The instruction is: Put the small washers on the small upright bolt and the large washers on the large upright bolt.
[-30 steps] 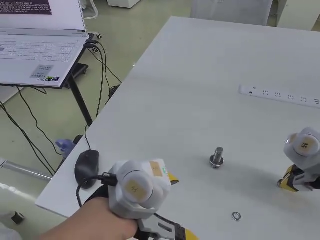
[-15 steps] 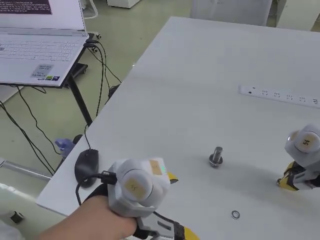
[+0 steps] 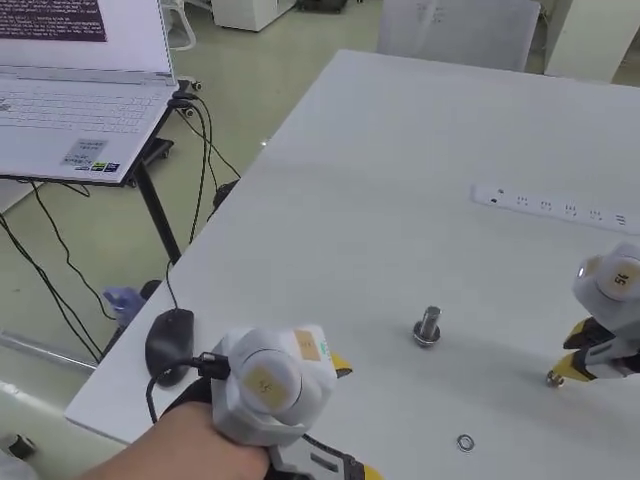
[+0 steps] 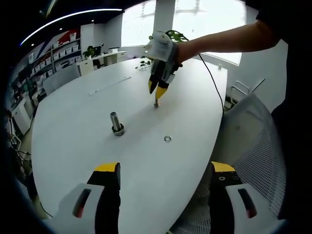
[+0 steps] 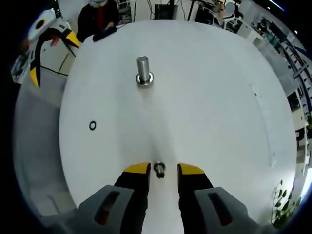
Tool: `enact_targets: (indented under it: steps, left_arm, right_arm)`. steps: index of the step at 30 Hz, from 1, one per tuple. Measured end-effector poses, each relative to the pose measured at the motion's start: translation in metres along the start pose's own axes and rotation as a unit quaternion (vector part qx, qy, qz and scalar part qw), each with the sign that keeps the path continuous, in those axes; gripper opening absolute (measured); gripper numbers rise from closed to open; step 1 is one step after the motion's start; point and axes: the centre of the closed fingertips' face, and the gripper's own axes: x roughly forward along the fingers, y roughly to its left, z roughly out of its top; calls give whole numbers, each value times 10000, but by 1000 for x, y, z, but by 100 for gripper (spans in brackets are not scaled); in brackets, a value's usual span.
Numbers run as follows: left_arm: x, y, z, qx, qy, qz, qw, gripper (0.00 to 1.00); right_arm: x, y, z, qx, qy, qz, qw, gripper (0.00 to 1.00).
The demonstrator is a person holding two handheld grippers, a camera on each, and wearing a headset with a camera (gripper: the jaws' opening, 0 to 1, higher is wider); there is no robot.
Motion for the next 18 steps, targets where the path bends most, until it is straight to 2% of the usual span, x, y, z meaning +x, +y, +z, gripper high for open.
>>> enact_targets:
  steps: [8,17,18]
  left_arm:
    - [-3,-2,4,22,-48,26,10000,74]
    - [-4,0,4,49,-17,48,10000,80]
    - [-4,0,4,47,-12,39,10000,81]
  right_arm:
    - [-5,17,19,-310,-131,81,9994,28]
    - [-5,36,30,-575,-206,199,9979,33]
    - [-4,34,31,-585,-237,214,9978,33]
